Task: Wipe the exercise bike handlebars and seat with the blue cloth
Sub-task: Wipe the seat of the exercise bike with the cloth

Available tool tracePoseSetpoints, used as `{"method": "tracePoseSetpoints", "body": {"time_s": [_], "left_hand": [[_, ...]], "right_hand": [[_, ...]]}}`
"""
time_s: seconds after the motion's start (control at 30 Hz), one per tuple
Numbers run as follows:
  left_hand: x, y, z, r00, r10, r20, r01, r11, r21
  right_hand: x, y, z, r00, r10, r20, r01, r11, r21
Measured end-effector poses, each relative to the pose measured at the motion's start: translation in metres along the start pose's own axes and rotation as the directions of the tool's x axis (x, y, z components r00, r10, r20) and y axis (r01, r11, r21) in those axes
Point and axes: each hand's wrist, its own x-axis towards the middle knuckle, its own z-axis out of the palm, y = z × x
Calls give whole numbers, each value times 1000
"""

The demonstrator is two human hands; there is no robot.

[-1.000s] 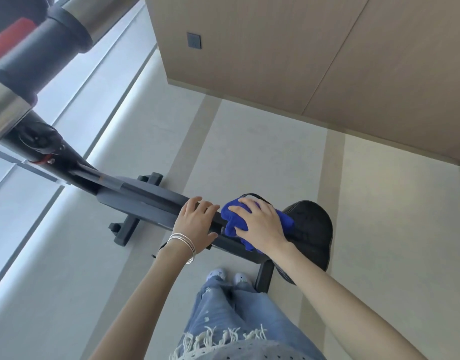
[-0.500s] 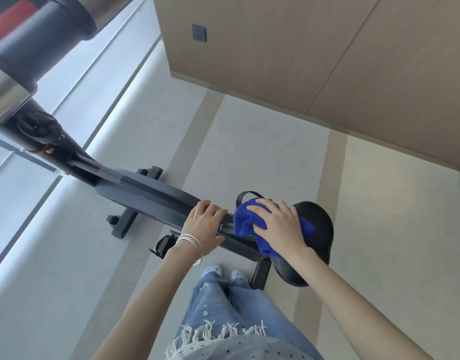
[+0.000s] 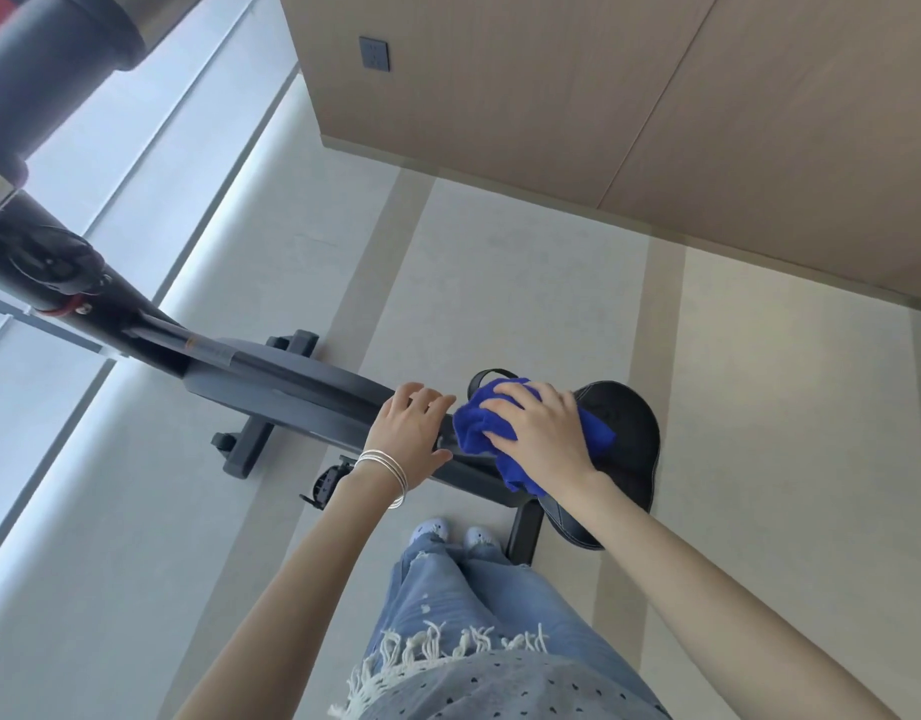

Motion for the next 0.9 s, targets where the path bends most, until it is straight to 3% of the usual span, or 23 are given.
{"method": "tracePoseSetpoints", "body": {"time_s": [0.1,0.3,0.53,0.63,0.77,0.9], "left_hand": [[2,2,-1,998,42,-53,-44,999,-26],[15,12,2,984,156,-81,-158,987,-21],[32,16,4,985,157,-69,-166,973,-158],[35,13,4,984,171,-58,-179,968,-178],[37,17,4,980,195,-34,-198,965,-171],[38,34,7,976,215,-20,-215,956,-197]], "right_hand": [[-6,10,-2,999,-49,18,49,999,3],[-61,49,-7,993,-72,-98,63,993,-99],[-24,9,-6,992,70,-108,-76,996,-53],[-21,6,-2,994,55,-97,-57,998,-27],[-58,37,-6,994,24,-108,-32,996,-79],[-104,57,2,971,136,-199,-155,984,-85]]}}
